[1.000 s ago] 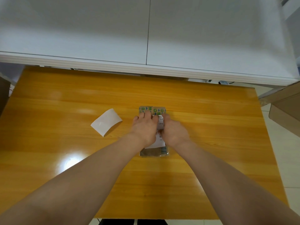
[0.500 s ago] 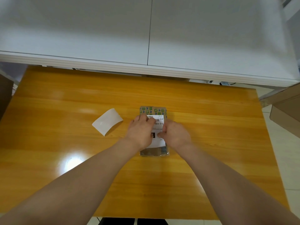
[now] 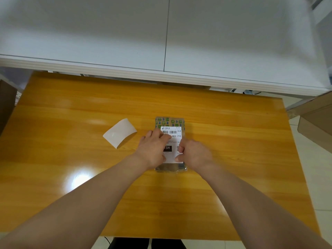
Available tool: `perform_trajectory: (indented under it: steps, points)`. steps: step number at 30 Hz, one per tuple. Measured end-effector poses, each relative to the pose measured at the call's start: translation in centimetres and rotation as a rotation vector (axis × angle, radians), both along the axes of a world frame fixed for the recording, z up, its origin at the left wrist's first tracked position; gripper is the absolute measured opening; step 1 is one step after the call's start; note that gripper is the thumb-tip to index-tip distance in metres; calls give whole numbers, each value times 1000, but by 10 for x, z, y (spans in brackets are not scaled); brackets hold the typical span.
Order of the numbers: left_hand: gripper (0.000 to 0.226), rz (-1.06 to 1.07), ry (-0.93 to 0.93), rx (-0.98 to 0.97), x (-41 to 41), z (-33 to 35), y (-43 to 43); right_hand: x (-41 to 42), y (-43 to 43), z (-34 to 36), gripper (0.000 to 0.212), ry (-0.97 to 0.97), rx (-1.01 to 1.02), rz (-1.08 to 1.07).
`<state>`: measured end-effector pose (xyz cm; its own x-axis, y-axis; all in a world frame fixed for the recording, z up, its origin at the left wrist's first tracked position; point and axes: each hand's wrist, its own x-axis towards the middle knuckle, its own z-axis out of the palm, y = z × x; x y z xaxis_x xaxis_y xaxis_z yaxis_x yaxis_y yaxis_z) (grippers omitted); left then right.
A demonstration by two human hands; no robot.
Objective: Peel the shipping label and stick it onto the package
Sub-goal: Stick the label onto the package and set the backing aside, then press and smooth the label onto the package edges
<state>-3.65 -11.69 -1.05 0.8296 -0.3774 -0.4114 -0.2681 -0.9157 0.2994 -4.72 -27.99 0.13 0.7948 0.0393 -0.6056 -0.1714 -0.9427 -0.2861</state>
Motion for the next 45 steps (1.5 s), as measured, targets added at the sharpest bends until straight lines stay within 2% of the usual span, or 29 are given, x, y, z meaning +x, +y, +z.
perform_trajectory:
  steps: [12, 21, 26, 33, 36, 38, 41, 45]
  points:
    - [86, 15, 6, 7, -2, -2, -3, -5, 1, -5, 30, -28, -10, 52]
    - [87, 36, -16, 23, -5, -4, -8, -7, -6, -7, 27, -7, 36, -2]
    - [71, 78, -20, -33, -2, -7, -7, -4, -7, -8, 17, -25, 95, -128]
    - [50, 333, -66, -188, 1, -13, -7, 2, -5, -11, 15, -132, 136, -206]
    - [63, 452, -81, -171, 2, -12, -7, 7, -4, -12, 20, -179, 139, -172]
    - [81, 489, -81, -179, 5, -10, -7, 11, -4, -11, 33, -199, 158, -143]
    - [104, 454, -55, -195, 12, -8, -5, 18, -2, -11, 57, -214, 184, -92]
    - [113, 415, 33, -226, 26, -9, -2, 32, 7, -8, 74, -197, 212, -27]
